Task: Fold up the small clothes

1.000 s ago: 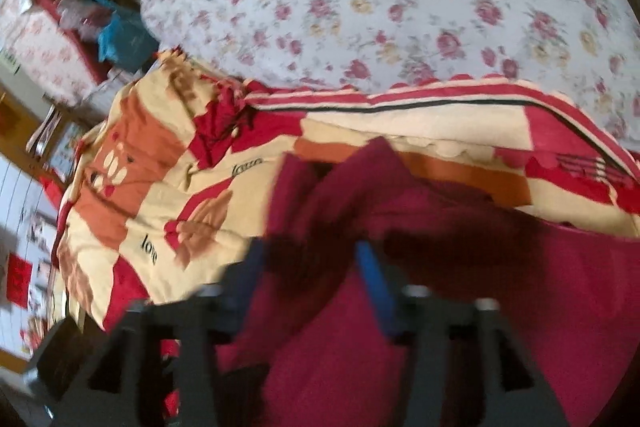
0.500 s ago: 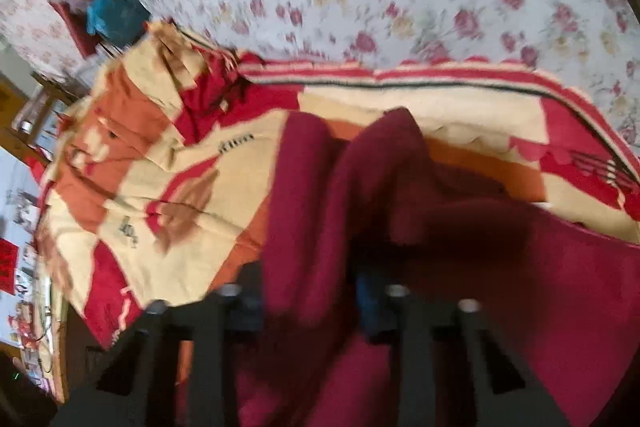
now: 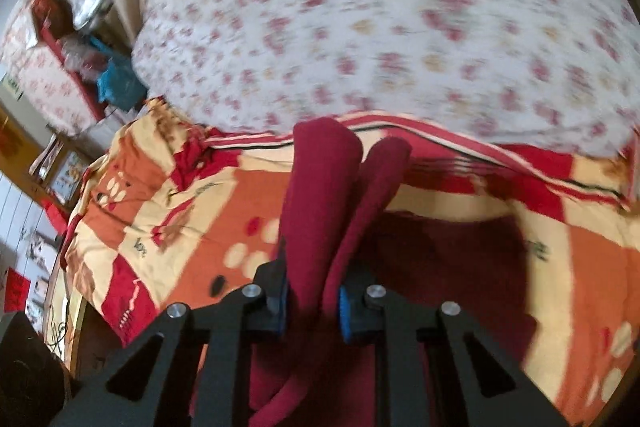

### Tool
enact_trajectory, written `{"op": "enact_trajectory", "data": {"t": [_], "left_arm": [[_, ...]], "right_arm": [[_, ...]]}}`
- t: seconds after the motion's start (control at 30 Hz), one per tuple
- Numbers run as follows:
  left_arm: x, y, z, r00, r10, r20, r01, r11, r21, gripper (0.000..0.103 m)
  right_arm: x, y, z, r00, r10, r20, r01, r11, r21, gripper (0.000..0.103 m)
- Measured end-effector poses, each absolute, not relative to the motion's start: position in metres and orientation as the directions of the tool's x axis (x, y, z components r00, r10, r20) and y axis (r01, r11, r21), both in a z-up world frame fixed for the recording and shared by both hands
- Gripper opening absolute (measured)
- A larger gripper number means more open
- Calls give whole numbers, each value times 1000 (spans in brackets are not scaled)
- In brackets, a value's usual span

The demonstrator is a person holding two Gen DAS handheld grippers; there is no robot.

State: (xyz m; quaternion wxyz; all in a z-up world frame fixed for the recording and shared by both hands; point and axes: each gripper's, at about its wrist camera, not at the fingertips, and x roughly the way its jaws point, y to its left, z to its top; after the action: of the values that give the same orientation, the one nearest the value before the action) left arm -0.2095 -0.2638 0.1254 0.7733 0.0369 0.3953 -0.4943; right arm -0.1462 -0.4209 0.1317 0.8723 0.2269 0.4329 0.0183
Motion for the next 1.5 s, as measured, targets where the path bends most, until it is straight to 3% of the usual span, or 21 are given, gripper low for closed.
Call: {"op": "enact_trajectory", "data": {"t": [0.3, 0.37, 0.43, 0.5, 0.6, 0.67, 0.8, 0.93, 1.0, 1.03, 1.2, 1.23, 1.3, 1.37, 1.5], "left_arm": [[-240, -314, 94, 76, -686, -724, 816, 460, -351, 0], [-242, -308, 99, 59, -683, -728, 820, 449, -355, 6], [-244, -297, 111, 73, -688, -722, 828, 445, -341, 8], [-242, -278, 124, 117, -692, -712, 834, 458, -308, 11], [-224, -259, 134, 222, -670, -708, 818, 523, -238, 14], [-211, -255, 131, 296, -628, -720, 794, 581, -180, 14], [-196, -256, 111, 334, -573, -748, 753, 640, -155, 14], [-196, -262, 83, 322, -522, -790, 736, 663, -138, 14], [-202, -264, 73, 318, -512, -798, 734, 666, -135, 14], [-206, -264, 68, 317, -510, -800, 738, 662, -130, 14], [-223, -266, 60, 361, -490, -793, 760, 648, -54, 15], [-224, -267, 60, 366, -488, -792, 761, 648, -48, 15], [-222, -266, 61, 362, -492, -792, 754, 654, -61, 15], [-219, -265, 61, 355, -496, -793, 747, 660, -78, 15], [-220, -267, 61, 358, -489, -795, 748, 660, -69, 16]], "right_arm": [[-196, -494, 68, 591, 173, -787, 328, 841, 431, 16], [-201, -501, 55, 586, 156, -795, 354, 833, 425, 16], [-206, -508, 44, 600, 164, -783, 369, 812, 453, 17], [-215, -514, 45, 619, 166, -768, 388, 785, 483, 24], [-231, -505, 68, 635, 74, -769, 405, 816, 412, 29], [-243, -493, 90, 664, 41, -747, 380, 841, 384, 29], [-264, -453, 121, 709, 114, -696, 228, 897, 378, 28], [-268, -413, 105, 627, 138, -766, 149, 945, 293, 28], [-272, -411, 88, 583, 97, -807, 174, 955, 241, 13], [-276, -413, 77, 556, 81, -828, 192, 956, 222, 10], [-302, -426, 63, 573, 120, -810, 226, 928, 298, 7], [-305, -429, 68, 577, 116, -808, 237, 923, 302, 8], [-309, -439, 79, 617, 94, -781, 278, 903, 328, 32], [-309, -449, 87, 656, 71, -752, 314, 880, 357, 43], [-283, -453, 84, 649, 73, -757, 333, 868, 369, 43]]}}
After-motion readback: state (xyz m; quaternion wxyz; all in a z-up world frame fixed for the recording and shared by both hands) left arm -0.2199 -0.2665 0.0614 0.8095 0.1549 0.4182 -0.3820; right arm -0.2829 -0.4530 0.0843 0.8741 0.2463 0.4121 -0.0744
